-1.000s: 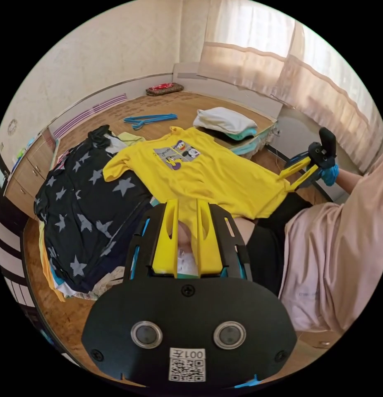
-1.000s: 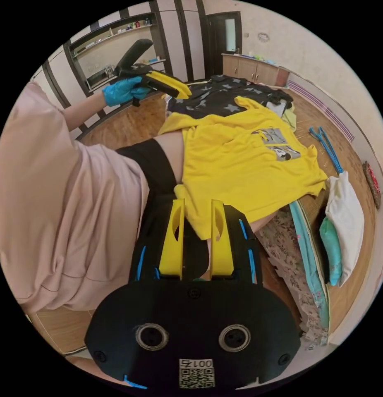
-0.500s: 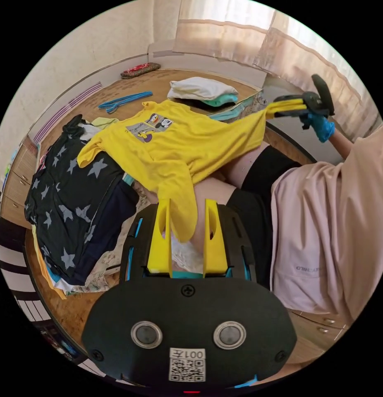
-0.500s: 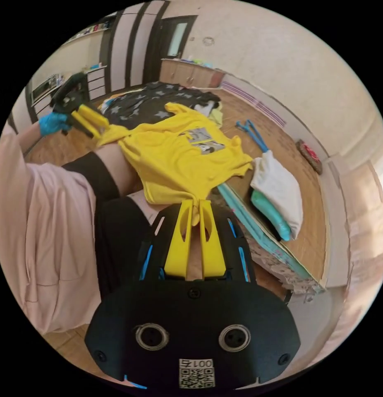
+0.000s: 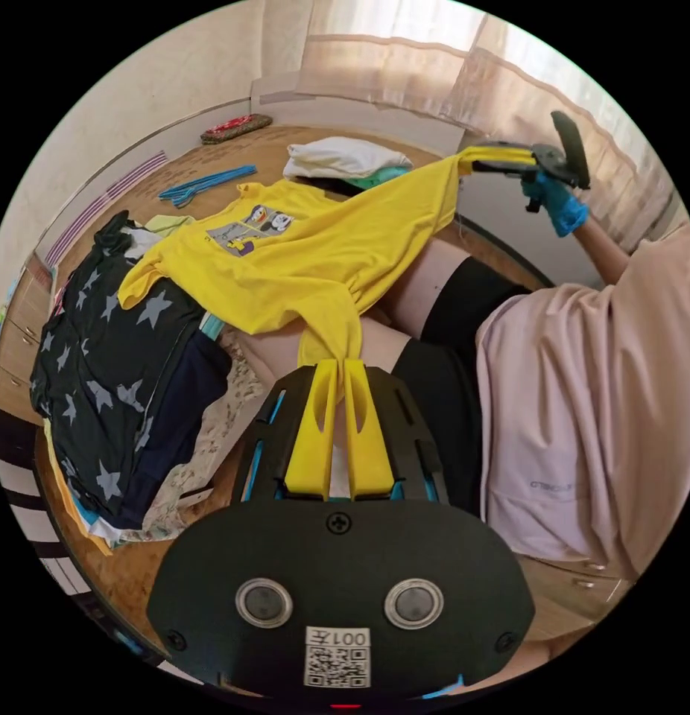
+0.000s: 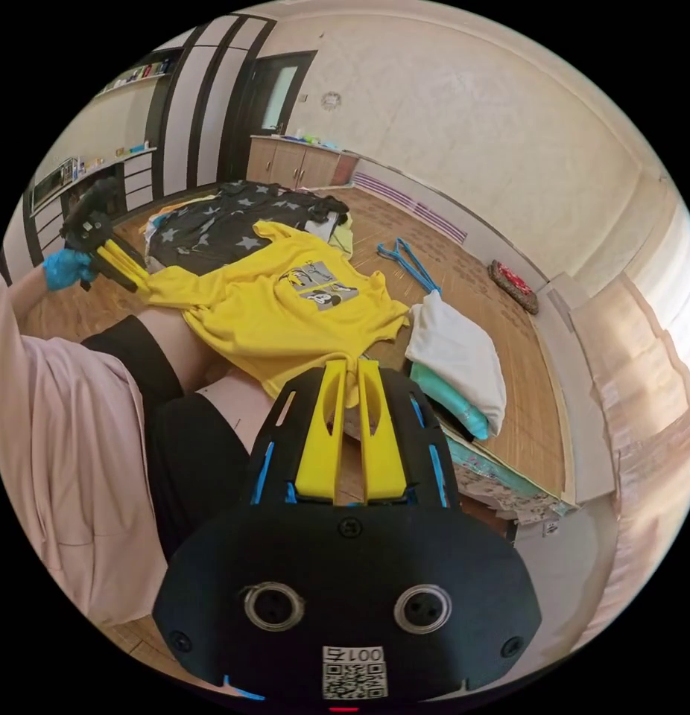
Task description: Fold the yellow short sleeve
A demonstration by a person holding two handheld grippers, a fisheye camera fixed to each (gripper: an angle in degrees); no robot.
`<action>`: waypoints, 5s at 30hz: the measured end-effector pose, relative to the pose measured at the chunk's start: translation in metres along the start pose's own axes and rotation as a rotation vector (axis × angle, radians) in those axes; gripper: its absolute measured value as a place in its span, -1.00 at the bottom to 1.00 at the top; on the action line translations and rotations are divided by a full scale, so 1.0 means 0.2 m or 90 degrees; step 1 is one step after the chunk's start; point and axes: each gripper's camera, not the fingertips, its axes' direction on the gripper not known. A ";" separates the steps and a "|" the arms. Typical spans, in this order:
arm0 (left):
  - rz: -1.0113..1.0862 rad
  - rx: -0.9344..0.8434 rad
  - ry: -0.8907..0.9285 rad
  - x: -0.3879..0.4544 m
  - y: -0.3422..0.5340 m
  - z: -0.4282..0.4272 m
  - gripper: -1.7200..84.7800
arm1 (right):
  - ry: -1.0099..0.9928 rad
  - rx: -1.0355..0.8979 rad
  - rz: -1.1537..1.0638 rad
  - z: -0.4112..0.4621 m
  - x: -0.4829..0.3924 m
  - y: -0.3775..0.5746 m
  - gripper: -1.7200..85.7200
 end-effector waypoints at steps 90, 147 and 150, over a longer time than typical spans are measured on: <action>-0.105 -0.036 -0.031 0.00 0.46 0.11 -0.78 | -0.300 -0.097 -0.001 1.12 0.54 0.01 -0.91; -0.226 -0.179 0.026 -0.24 0.52 0.21 -0.99 | -0.181 -0.150 0.154 0.82 0.67 0.67 -0.94; -0.271 -0.128 -0.088 -0.30 0.37 0.19 -0.99 | -0.111 -0.108 0.125 0.88 0.66 0.49 -0.94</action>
